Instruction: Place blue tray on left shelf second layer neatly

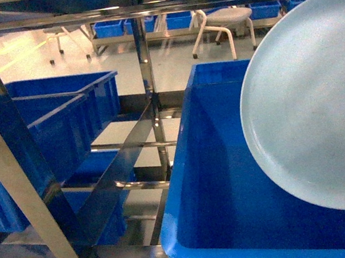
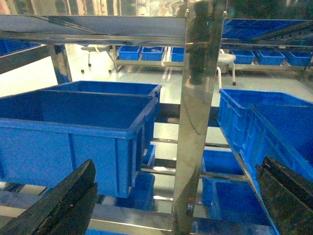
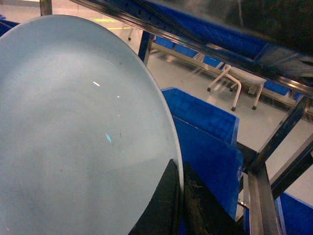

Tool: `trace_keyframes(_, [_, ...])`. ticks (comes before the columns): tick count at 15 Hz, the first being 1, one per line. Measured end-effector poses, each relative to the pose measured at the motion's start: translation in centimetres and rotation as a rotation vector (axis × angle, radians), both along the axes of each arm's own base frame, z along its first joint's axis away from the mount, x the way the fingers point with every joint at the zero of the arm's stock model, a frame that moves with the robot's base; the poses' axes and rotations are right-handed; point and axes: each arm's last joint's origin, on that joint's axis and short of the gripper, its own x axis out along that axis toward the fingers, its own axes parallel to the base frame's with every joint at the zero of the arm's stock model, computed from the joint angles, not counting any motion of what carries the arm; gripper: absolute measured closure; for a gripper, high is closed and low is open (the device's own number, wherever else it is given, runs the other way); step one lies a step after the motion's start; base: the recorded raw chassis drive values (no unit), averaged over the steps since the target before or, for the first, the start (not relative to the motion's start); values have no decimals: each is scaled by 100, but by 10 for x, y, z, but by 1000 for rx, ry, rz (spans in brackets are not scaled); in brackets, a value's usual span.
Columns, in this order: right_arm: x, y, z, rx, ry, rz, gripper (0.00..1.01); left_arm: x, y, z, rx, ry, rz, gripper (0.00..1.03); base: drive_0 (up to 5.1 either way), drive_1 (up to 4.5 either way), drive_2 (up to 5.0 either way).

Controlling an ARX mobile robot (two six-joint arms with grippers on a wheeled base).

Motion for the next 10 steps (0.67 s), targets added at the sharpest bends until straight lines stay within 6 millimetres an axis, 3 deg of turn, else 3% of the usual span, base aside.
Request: trace_keyframes(10, [31, 1, -22, -24, 42, 18, 99, 0, 0, 0, 0, 0, 0, 5, 0, 0, 0])
